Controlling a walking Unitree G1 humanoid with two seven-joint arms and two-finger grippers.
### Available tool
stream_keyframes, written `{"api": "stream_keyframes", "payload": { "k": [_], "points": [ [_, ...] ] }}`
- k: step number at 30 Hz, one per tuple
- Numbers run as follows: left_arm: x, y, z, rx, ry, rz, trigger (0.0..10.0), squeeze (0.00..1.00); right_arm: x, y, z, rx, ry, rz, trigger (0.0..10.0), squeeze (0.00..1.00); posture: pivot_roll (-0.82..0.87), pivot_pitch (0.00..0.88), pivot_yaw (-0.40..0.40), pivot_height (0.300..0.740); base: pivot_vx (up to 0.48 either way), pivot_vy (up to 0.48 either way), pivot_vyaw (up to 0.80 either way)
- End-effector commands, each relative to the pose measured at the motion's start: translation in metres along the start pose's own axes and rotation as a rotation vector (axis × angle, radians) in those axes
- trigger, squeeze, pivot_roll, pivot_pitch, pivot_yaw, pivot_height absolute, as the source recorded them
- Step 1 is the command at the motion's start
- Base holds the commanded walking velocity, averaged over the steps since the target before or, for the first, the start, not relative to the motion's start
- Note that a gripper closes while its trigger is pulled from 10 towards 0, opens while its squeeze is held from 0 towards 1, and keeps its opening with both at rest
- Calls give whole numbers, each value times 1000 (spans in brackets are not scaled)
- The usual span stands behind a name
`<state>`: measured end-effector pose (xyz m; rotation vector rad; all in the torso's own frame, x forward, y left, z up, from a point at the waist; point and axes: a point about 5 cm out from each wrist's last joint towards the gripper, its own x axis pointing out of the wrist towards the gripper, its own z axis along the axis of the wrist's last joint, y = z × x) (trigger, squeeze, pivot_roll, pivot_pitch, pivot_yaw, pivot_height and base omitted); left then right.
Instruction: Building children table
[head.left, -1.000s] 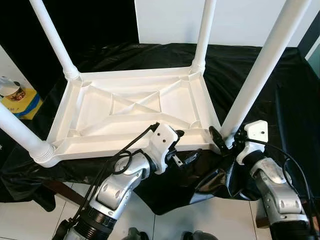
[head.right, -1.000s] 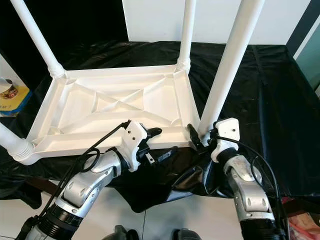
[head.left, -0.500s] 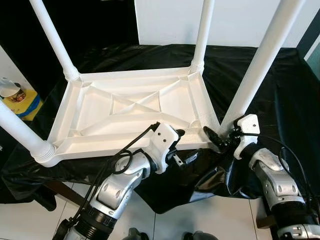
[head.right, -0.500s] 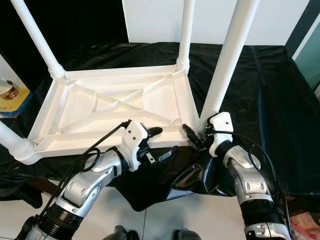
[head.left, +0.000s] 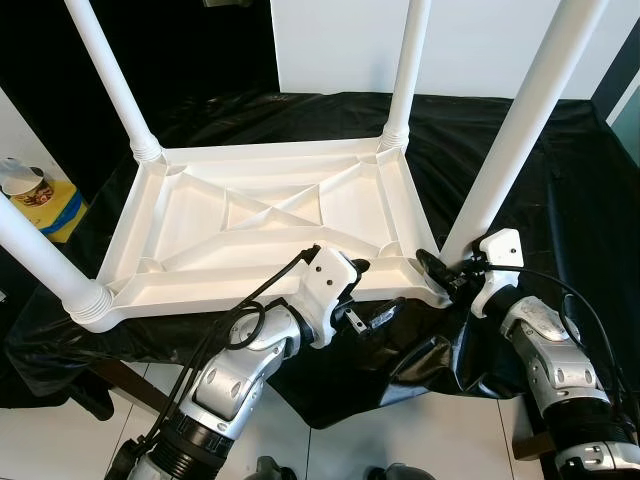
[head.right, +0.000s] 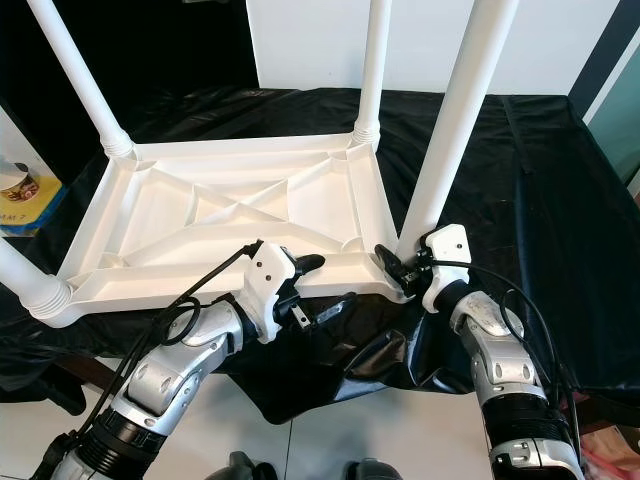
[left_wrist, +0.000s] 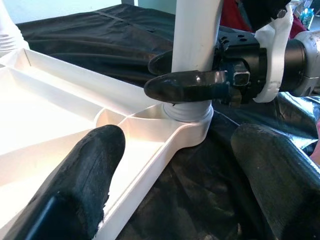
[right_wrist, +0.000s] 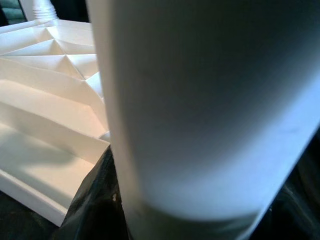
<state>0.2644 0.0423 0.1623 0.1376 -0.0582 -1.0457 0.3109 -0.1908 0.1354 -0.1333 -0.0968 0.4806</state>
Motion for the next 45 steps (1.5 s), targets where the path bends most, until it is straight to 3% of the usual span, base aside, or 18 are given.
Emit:
{"api": "stream_keyframes", "payload": {
  "k": [1,2,12,14,19,29,33,45],
  "points": [
    [0,-4,-4,20,15,-34,10000,0,-4,6,-16,33,77,-25,10000,0,-126,82,10,740,0,0,0],
    [0,-4,-5,29,14,-28,10000,0,-3,5,-18,25,99,-93,10000,0,-126,80,10,740,0,0,0],
    [0,-6,-6,6,17,-34,10000,0,-3,10,-21,78,116,-230,10000,0,-123,78,5,740,0,0,0],
    [-2,-6,-7,1,21,-29,10000,0,-5,12,-24,119,132,-335,10000,0,-122,78,4,740,0,0,0],
    [-2,-6,-8,2,23,-27,10000,0,-5,15,-25,133,135,-395,10000,0,-121,79,4,740,0,0,0],
    [1,-5,-10,65,43,31,10000,0,-4,40,-30,199,148,-695,10000,0,-123,87,-2,740,0,0,0],
    [2,-4,-10,54,56,60,10000,0,1,51,-23,206,125,-680,10000,0,-127,98,-2,740,0,0,0],
    [-1,7,-10,65,71,103,10000,0,-2,45,-15,166,80,-693,10000,0,-117,101,-3,740,0,0,0]
  ]
}}
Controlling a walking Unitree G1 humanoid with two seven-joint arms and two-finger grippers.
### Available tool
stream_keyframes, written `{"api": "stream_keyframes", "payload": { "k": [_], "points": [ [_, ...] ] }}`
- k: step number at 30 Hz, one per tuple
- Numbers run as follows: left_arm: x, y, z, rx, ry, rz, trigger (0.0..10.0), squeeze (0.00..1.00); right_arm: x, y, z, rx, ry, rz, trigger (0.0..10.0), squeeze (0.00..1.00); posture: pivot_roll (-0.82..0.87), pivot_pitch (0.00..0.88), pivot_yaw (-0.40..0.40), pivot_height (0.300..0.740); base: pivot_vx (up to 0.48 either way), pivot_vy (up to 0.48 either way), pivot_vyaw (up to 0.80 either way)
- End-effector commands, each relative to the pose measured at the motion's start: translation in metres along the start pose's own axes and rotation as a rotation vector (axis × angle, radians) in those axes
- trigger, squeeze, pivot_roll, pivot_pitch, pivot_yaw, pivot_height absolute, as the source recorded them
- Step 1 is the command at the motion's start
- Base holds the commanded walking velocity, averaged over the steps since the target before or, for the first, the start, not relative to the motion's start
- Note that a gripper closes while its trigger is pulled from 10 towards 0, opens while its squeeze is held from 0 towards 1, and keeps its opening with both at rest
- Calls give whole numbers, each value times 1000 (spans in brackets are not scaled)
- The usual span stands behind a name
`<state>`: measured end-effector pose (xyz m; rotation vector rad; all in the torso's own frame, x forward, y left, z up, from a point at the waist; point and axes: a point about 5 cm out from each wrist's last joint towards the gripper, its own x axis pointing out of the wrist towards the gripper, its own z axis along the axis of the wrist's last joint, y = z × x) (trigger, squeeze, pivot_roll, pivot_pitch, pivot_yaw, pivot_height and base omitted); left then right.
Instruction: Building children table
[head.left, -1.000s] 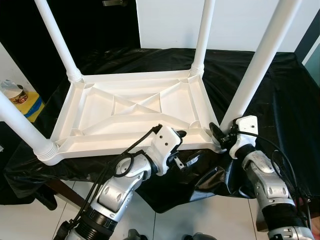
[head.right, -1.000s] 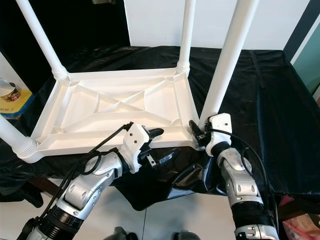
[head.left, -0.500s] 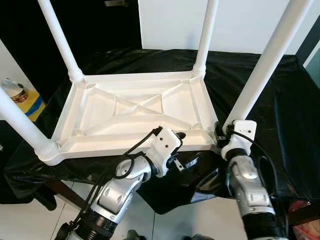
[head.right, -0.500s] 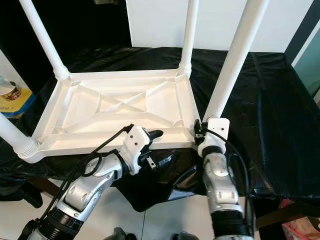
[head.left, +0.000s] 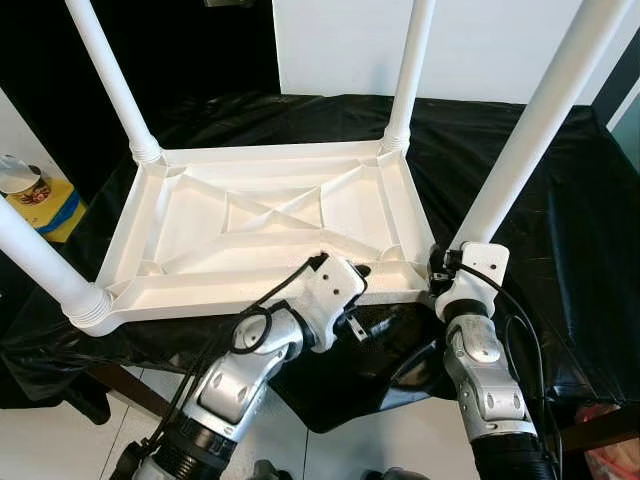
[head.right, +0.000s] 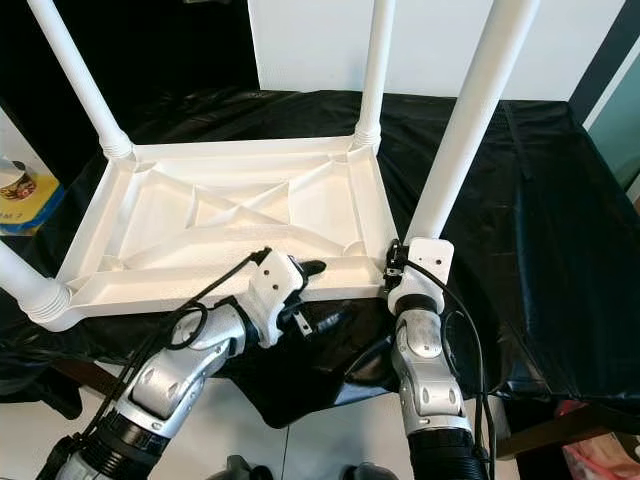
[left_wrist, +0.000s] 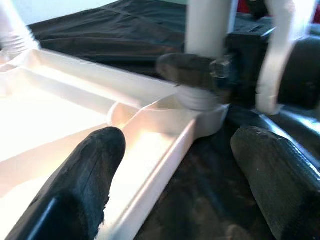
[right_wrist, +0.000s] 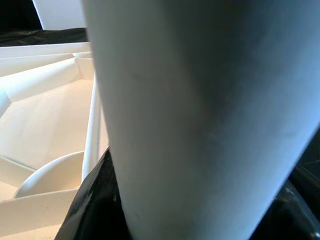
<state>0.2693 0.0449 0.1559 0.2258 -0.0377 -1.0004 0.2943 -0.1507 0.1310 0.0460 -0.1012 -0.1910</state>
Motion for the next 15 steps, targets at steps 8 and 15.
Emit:
{"api": "stream_keyframes", "payload": {
  "k": [8,15],
  "points": [
    [0,3,0,23,-14,66,10000,0,-4,-12,-6,-15,14,89,10000,1000,-130,103,1,740,0,0,0],
    [-2,4,2,28,-18,59,10000,0,-3,-29,2,-27,-28,229,10000,1000,-124,109,6,740,0,0,0]
  ]
}}
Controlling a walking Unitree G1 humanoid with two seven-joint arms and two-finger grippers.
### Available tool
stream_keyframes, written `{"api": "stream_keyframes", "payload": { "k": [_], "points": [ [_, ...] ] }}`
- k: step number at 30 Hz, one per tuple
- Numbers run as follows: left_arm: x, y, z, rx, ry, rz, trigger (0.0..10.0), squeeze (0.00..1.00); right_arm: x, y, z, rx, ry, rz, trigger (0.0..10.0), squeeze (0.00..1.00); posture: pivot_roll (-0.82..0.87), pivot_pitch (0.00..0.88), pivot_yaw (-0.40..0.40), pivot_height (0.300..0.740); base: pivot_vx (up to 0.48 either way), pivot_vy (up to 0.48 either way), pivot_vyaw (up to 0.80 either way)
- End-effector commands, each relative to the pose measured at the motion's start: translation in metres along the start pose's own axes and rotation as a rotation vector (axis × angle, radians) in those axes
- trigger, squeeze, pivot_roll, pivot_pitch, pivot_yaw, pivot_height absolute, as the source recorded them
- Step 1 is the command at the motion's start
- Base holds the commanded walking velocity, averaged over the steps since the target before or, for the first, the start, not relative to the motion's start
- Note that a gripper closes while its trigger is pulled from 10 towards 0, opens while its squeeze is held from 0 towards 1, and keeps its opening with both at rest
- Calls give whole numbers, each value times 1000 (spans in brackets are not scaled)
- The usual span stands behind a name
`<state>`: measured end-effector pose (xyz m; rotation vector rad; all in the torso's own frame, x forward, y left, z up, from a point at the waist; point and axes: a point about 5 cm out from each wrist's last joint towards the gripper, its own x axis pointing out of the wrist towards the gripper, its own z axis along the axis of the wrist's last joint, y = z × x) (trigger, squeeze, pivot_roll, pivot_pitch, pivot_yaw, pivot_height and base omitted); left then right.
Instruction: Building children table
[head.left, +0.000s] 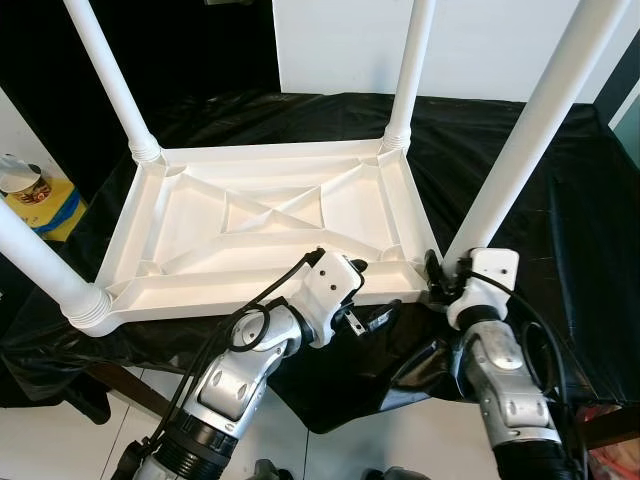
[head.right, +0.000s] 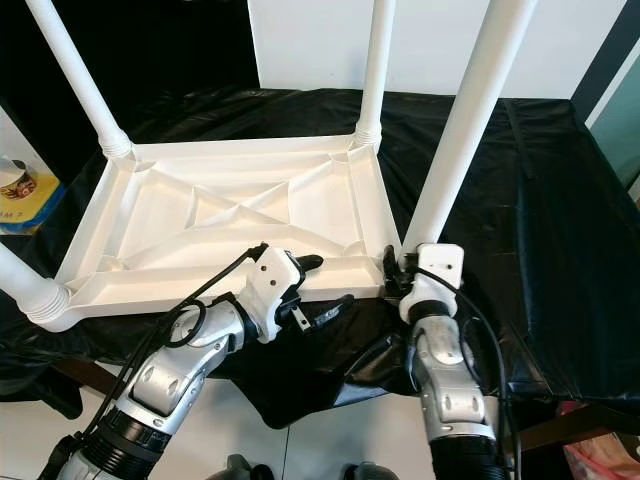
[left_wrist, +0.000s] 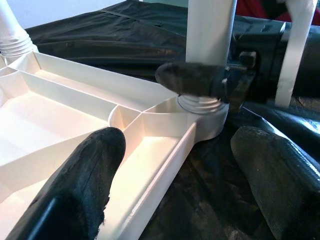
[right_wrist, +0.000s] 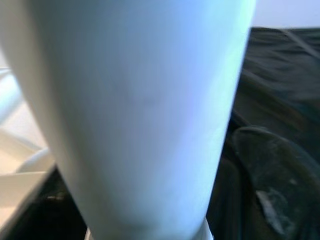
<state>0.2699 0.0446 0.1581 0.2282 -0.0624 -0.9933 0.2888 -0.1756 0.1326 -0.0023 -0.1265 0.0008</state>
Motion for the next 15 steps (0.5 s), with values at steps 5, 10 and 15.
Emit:
{"api": "stream_keyframes", "payload": {
  "k": [5,10,15],
  "points": [
    [-4,4,-3,20,7,35,10000,0,-4,-8,1,-1,-9,132,10000,1000,-126,107,5,740,0,0,0],
    [-4,4,-2,-1,4,13,10000,0,-4,-11,2,0,-1,245,10000,0,-125,102,4,740,0,0,0],
    [-5,0,-1,-39,-6,-27,10000,0,3,-16,2,-49,20,413,10000,0,-113,96,-3,740,0,0,0]
  ]
}}
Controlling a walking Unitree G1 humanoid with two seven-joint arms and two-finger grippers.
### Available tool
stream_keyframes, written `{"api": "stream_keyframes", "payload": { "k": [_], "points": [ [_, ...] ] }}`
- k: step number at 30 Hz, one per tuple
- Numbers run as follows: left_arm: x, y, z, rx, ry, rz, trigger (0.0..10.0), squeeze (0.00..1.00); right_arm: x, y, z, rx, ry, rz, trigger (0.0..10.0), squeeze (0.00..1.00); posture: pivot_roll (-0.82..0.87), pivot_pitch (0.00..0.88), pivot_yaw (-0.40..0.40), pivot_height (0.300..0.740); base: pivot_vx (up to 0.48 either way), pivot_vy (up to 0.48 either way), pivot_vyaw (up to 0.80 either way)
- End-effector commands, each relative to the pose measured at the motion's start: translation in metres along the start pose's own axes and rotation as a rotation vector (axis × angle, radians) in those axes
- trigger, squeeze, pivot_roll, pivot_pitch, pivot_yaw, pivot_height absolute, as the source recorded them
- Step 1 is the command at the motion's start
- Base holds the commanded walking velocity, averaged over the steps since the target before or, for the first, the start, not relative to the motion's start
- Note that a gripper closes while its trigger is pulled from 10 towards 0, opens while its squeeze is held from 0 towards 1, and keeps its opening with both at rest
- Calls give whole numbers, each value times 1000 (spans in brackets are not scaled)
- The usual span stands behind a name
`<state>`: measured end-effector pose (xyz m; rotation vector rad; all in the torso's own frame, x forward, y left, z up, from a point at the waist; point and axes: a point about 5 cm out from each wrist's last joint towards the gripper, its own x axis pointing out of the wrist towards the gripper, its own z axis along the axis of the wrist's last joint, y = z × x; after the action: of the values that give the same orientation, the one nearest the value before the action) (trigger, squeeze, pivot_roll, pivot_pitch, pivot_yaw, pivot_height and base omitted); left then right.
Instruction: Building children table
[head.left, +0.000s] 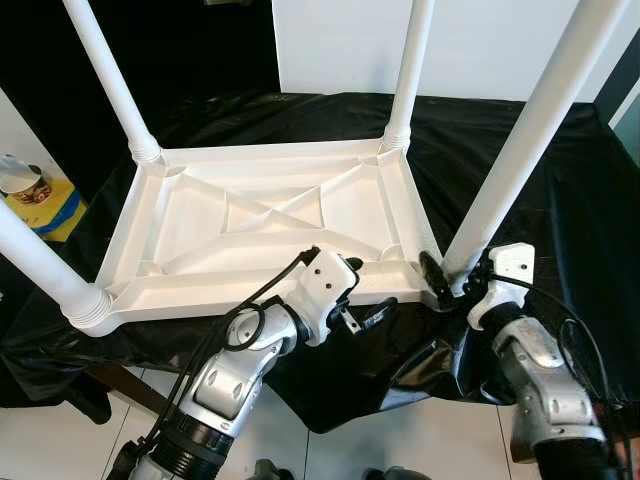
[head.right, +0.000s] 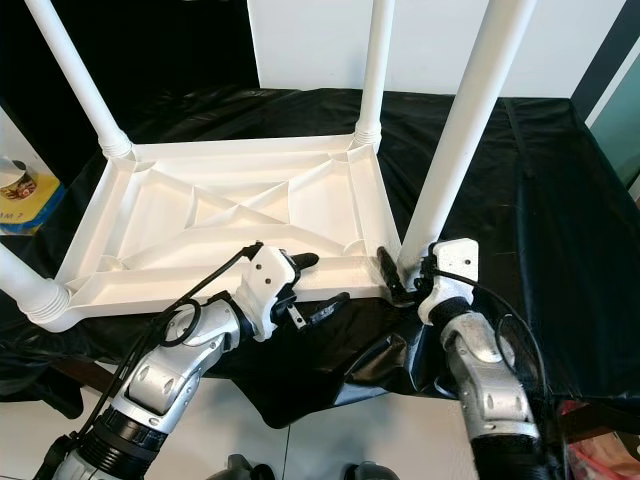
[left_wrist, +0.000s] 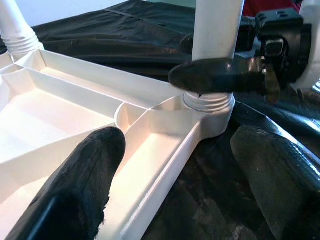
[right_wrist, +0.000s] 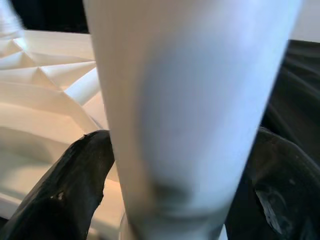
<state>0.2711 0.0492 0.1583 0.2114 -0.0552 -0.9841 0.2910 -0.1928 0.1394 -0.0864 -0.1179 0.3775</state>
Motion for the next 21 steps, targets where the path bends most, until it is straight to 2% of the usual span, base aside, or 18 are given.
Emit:
{"api": "stream_keyframes", "payload": {
  "k": [1,7,13,14,15,16,21],
  "points": [
    [-1,-3,1,-28,-10,-38,10000,0,1,0,-4,12,14,48,10000,0,-114,96,-3,740,0,0,0],
    [-3,-6,-2,-33,-1,-57,10000,0,11,-6,-6,-47,31,119,10000,0,-110,89,5,740,0,0,0],
    [-2,-7,0,-42,-2,-72,10000,0,15,-6,-10,-57,50,147,10000,0,-105,80,14,740,0,0,0],
    [-2,-6,0,-39,-1,-80,10000,0,16,-4,-14,-56,56,170,1843,0,-108,72,17,740,0,0,0],
    [-2,-6,0,-39,-1,-80,10000,0,16,-4,-14,-56,56,170,1843,0,-108,72,17,740,0,0,0],
    [-2,-6,0,-38,0,-82,10000,0,17,-4,-15,-53,57,177,471,0,-108,70,18,740,0,0,0],
    [-1,-4,1,-41,-3,-83,10000,0,15,-5,-20,-43,68,178,0,0,-110,68,15,740,0,0,0]
  ]
}}
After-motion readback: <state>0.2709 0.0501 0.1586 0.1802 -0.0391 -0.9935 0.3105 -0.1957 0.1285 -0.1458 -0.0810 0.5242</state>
